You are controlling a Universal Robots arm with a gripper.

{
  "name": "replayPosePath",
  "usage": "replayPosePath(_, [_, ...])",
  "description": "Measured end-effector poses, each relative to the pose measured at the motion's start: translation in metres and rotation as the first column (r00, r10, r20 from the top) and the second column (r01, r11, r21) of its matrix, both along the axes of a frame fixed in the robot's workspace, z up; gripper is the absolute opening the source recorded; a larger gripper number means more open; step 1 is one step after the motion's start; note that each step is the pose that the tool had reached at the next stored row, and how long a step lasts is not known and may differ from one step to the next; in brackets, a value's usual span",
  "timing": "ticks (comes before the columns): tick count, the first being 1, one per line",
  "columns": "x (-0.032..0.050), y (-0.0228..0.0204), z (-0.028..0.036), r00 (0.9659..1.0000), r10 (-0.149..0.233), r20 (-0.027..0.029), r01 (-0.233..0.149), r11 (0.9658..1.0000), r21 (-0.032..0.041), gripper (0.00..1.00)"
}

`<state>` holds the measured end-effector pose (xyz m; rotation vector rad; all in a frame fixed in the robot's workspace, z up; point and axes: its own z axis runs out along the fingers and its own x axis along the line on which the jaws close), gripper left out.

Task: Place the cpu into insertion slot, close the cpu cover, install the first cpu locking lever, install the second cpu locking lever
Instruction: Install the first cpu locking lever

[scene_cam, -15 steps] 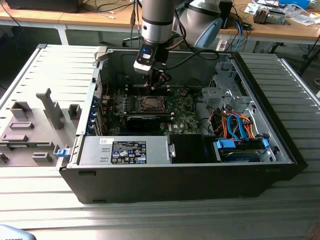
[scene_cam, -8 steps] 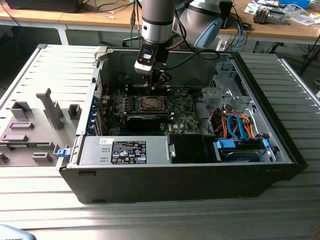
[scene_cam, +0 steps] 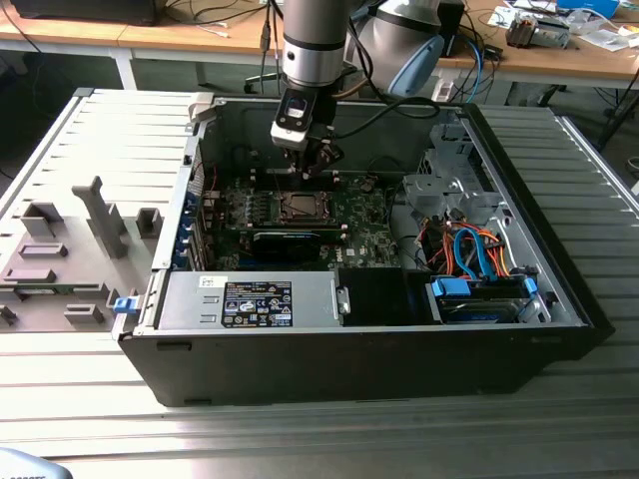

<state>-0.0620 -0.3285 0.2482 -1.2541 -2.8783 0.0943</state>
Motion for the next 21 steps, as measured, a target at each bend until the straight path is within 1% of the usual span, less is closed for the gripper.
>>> replayPosePath(13, [0.0,0.0,0.0,0.9994,0.034,0.0,-0.034,0.9994,0.0,0.11])
replayPosePath(21, [0.0,0.0,0.0,0.9982,0.06,0.0,-0.06,0.9982,0.0,0.11])
